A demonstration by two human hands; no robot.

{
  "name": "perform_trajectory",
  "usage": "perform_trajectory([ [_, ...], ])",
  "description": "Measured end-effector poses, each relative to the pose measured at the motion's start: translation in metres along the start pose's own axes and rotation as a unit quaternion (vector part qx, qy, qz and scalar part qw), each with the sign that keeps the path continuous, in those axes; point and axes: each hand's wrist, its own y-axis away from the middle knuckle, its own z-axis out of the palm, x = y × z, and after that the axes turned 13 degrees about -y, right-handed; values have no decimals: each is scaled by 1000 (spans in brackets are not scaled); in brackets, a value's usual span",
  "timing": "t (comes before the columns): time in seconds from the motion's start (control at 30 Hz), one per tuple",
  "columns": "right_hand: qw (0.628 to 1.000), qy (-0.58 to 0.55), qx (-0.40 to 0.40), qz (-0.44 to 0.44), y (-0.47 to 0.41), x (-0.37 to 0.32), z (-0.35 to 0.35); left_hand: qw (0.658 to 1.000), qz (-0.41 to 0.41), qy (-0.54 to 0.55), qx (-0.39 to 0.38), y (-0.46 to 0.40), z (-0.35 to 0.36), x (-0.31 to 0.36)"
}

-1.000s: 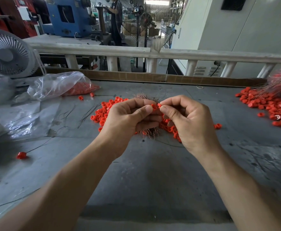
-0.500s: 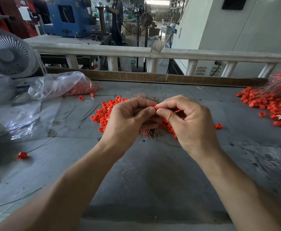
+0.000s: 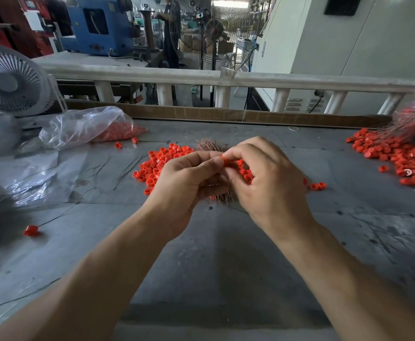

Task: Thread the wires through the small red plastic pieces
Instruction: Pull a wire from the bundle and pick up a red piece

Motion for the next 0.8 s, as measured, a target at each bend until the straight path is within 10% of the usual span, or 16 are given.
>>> perform_trajectory([
  [0.8,1000,25,-3,-13,-1,0,-1,999,-38,-7,-13,0,0,2],
])
